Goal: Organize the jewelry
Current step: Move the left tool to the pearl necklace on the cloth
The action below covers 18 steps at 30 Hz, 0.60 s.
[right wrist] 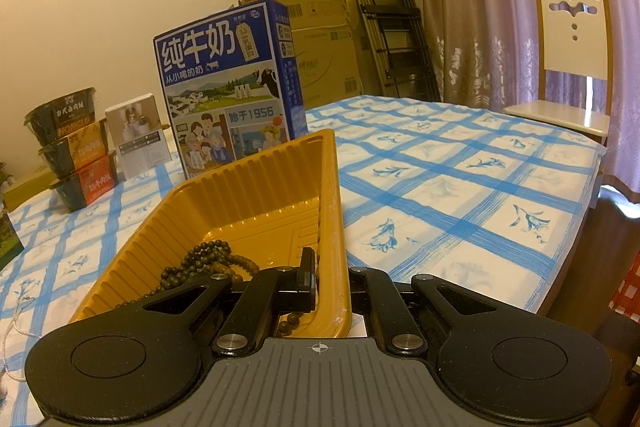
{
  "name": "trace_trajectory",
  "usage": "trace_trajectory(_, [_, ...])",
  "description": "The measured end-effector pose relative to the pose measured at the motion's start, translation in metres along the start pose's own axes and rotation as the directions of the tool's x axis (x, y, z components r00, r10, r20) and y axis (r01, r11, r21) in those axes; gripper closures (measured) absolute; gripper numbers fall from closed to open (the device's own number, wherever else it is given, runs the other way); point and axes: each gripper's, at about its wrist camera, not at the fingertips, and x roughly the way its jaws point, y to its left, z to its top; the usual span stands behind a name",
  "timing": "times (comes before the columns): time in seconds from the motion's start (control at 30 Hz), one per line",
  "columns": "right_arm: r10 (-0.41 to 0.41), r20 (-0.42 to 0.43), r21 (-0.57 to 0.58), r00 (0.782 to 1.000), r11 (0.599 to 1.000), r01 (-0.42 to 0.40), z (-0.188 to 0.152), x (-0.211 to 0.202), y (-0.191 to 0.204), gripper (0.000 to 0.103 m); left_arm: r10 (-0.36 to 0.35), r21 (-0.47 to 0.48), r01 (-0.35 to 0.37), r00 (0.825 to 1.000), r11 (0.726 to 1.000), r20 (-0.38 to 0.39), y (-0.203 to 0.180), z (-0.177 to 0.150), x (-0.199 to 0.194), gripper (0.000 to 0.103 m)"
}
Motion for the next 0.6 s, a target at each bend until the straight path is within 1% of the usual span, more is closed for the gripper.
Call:
trace_trajectory(0.43, [0.0, -0.002, 0.001, 1.0, 1.0, 0.0, 0.0, 0.0, 0.001, 0.097, 0.034, 0.032, -0.035, 0.999, 0.999, 0.007, -0.002, 0.011, 0.027, 0.061])
trace_trajectory(0.6, [-0.001, -0.002, 0.0, 1.0, 1.0, 0.001, -0.001, -0.001, 0.002, 0.097, 0.032, 0.04, -0.032, 0.999, 0.999, 0.017, -0.001, 0.014, 0.033, 0.062])
